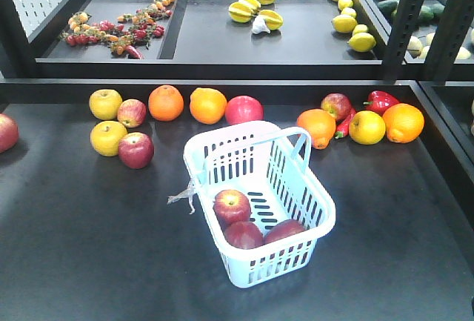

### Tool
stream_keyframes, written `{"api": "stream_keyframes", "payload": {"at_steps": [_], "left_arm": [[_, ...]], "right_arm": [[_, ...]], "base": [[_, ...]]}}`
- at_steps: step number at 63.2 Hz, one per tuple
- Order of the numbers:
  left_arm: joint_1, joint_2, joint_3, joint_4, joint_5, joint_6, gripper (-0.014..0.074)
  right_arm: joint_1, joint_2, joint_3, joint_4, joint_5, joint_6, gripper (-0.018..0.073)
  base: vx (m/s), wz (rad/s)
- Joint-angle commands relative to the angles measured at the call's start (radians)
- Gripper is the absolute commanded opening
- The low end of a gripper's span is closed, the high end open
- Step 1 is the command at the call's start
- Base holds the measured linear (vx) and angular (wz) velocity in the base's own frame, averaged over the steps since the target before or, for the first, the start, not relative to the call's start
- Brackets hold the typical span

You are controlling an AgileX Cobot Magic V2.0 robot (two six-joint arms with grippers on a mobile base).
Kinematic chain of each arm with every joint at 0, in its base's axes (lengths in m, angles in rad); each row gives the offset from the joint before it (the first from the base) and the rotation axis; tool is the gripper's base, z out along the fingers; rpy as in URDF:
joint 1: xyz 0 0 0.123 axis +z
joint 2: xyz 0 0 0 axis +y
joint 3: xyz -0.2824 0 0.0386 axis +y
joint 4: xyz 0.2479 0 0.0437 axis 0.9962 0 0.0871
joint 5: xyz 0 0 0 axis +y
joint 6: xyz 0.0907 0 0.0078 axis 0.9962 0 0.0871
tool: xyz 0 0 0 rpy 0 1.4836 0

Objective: Pick three apples into basket with both arms

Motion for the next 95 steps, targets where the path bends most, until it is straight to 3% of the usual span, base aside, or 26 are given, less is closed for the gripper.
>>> {"api": "stream_keyframes", "payload": {"at_steps": [1, 35, 42, 48, 58, 66, 71, 86, 95], "left_arm": [[0.003, -0.015, 0.023, -0.001, -0.08, 0.0, -0.0006], [0.003, -0.015, 0.023, -0.001, -0.08, 0.0, -0.0006], [0.003, -0.015, 0.023, -0.001, -0.08, 0.0, -0.0006], [0.003, -0.015, 0.023, -0.001, -0.08, 0.0, -0.0006], [0.003, -0.015, 0.023, -0.001, -0.08, 0.0, -0.0006], [0.003, -0.015, 0.023, -0.001, -0.08, 0.0, -0.0006], [0.003, -0.015, 0.023, -0.001, -0.08, 0.0, -0.0006], [0.003, -0.014, 0.023, -0.001, -0.08, 0.0, -0.0006], [0.003, -0.014, 0.023, -0.001, -0.08, 0.0, -0.0006]], "right_arm": [[-0.003, 0.01, -0.025, -0.001, -0.062, -0.004, -0.0004], [-0.003, 0.01, -0.012, -0.003, -0.078, -0.004, -0.0004], [-0.003, 0.01, 0.043, 0.005, -0.232, 0.01, -0.0004], [-0.003, 0.01, 0.152, 0.006, -0.468, 0.082, -0.0004], [-0.007, -0.032, 0.341, -0.084, -0.612, 0.248, -0.0004], [-0.085, -0.092, 0.457, -0.109, -0.675, 0.415, -0.0004], [-0.132, -0.142, 0.495, -0.145, -0.677, 0.467, -0.0004], [-0.268, -0.28, 0.494, -0.248, -0.684, 0.475, -0.0004], [-0.283, -0.279, 0.494, -0.269, -0.735, 0.468, -0.0004]], "base": [[0.0, 0.0], [0.0, 0.0], [0.0, 0.0], [0.0, 0.0], [0.0, 0.0], [0.0, 0.0], [0.0, 0.0], [0.0, 0.0], [0.0, 0.0]]}}
